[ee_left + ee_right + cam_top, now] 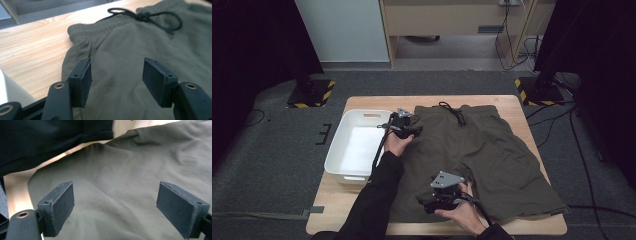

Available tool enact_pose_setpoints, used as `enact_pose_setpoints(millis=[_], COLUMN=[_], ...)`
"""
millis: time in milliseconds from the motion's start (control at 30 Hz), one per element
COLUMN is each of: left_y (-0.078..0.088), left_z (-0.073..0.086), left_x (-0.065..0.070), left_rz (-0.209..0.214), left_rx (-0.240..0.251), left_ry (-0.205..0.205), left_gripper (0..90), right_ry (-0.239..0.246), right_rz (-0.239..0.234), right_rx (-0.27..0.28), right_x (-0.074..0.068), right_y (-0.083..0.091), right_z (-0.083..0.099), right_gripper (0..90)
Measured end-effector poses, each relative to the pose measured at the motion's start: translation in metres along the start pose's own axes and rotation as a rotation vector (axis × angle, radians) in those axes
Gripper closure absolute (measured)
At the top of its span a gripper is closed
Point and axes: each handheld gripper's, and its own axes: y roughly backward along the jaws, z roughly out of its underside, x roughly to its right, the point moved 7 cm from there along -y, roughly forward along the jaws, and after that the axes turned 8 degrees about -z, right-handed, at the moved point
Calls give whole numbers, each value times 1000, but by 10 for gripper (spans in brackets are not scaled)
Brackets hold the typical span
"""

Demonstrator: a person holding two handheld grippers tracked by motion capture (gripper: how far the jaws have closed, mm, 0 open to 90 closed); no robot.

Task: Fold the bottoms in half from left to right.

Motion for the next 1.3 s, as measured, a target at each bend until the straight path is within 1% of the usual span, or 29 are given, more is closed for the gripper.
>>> enact_pose_setpoints(millis=[67, 100, 167, 200, 267, 333, 400, 433, 467, 533, 600, 700, 767, 800, 833, 900, 967, 1033, 1067, 1133, 1167, 1233, 1300], left_y=[-3, -4, -7, -8, -12, -15, -17, -18, -19, -19, -19, -21, -24, -26, -28, -31, -34, -36, -36, -38, -39, -40, -41], left_z=[3, 3, 4, 6, 9, 11, 13, 14, 14, 15, 15, 15, 16, 17, 19, 20, 22, 24, 24, 25, 26, 27, 27], left_x=[0, 1, 1, 2, 2, 4, 4, 5, 5, 5, 5, 5, 6, 6, 5, 3, 3, 2, 2, 1, 1, 0, 0], left_rz=[1, -3, -31, -31, -61, -61, -86, -77, -73, -79, -77, -83, -78, -76, -78, -87, -92, -104, -105, -113, -118, -120, -127], left_rx=[-15, -16, -27, -32, -53, -62, -71, -75, -79, -82, -80, -77, -69, -72, -81, -88, -95, -106, -107, -111, -113, -119, -118], left_ry=[9, 2, -8, -11, -28, -25, -51, -46, -41, -57, -50, -46, -39, -34, -39, -35, -26, -38, -36, -39, -41, -43, -45], left_gripper=[386, 387, 395, 395, 397, 393, 394, 394, 399, 402, 404, 405, 401, 398, 394, 393, 394, 397, 399, 406, 409, 414, 418], right_ry=[1, 3, 4, 3, 12, 19, 22, 25, 34, 43, 46, 44, 44, 41, 40, 40, 36, 32, 28, 20, 18, 13, 24], right_rz=[-5, -9, -11, -11, -12, -22, -25, -25, -26, -26, -30, -27, -27, -25, -22, -22, -19, -13, -8, -6, -12, -28, -40], right_rx=[-8, -12, -17, -20, -32, -48, -66, -74, -95, -115, -154, -157, -155, -155, -153, -153, -152, -151, -150, -162, -160, -115, -89], right_x=[-5, -7, -10, -12, -14, -18, -20, -20, -21, -21, -20, -17, -17, -16, -16, -15, -15, -14, -13, -13, -13, -13, -16], right_y=[-7, -11, -15, -18, -23, -28, -32, -33, -35, -36, -35, -32, -29, -28, -26, -24, -22, -19, -18, -14, -14, -15, -18], right_z=[2, 3, 4, 5, 7, 11, 16, 18, 23, 28, 34, 36, 39, 39, 40, 41, 43, 44, 45, 45, 44, 36, 28], right_gripper=[137, 134, 127, 126, 125, 125, 125, 126, 132, 144, 149, 157, 160, 162, 165, 166, 168, 170, 171, 210, 202, 188, 171])
